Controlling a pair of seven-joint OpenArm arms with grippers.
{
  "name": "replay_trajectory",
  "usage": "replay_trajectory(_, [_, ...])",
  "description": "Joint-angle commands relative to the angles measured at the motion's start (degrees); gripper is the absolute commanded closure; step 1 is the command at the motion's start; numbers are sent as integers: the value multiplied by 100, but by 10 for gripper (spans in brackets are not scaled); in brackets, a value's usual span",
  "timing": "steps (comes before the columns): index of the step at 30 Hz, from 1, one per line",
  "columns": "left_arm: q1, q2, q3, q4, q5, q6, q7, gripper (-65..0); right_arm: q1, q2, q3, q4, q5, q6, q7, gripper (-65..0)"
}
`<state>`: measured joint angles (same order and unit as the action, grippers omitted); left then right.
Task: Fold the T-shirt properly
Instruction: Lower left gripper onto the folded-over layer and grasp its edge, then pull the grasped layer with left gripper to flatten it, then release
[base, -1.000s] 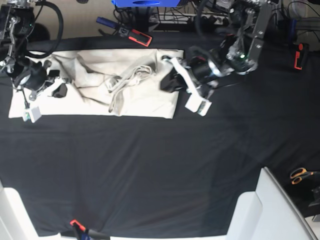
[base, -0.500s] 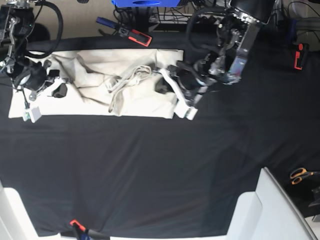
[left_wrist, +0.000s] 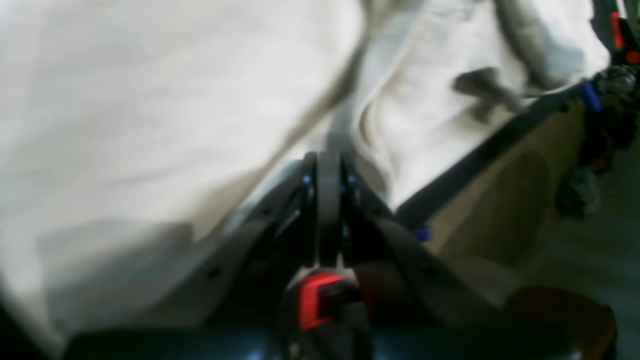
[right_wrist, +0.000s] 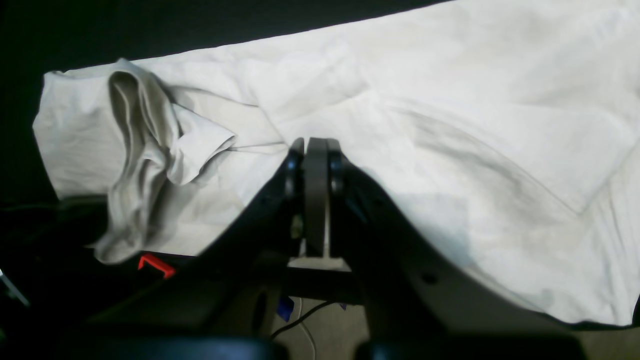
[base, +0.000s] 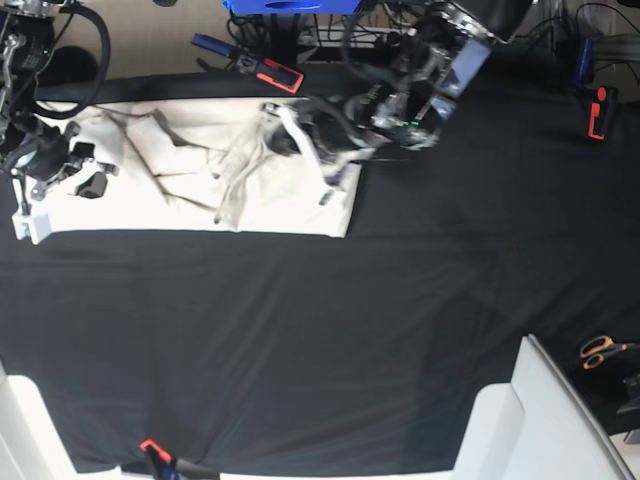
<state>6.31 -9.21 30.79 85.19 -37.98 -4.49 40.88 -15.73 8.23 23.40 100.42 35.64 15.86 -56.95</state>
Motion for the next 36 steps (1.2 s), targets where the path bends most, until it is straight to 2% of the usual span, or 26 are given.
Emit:
replay_trajectory(1, [-125, 117, 117, 66, -84, -74, -75, 0, 47, 69, 29, 90, 80, 27, 73, 0])
replay_trajectory(8, [-494, 126, 372, 22, -128, -109, -66, 0, 56, 69, 3, 81, 80, 27, 90, 0])
replay_trajectory(10, [-582, 134, 372, 57, -128, -285, -14, 0, 65, 69, -6, 81, 80, 27, 73, 0])
replay_trajectory(13, [-600, 152, 310, 215, -128, -751, 259, 0, 65, 69, -6, 81, 80, 27, 73, 0])
replay_trajectory(14, [-609, 152, 310, 312, -128, -795, 268, 0, 65, 69, -6, 81, 80, 27, 73, 0])
replay_trajectory(19, [-609, -33, 302, 444, -75, -294, 294, 0, 65, 69, -6, 81, 80, 27, 73, 0])
replay_trajectory(24, [-828, -6, 328, 303, -75, -294, 276, 0, 65, 69, -6, 81, 80, 27, 90, 0])
replay_trajectory(27, [-1031, 214, 302, 215, -75, -294, 276, 0, 65, 69, -6, 81, 80, 27, 90, 0])
replay_trajectory(33, [-1620, 662, 346, -892, -75, -294, 276, 0, 65, 69, 21, 81, 80, 27, 82, 0])
replay_trajectory(36, [-1760, 767, 337, -1121, -75, -294, 268, 0, 65, 69, 21, 81, 80, 27, 90, 0])
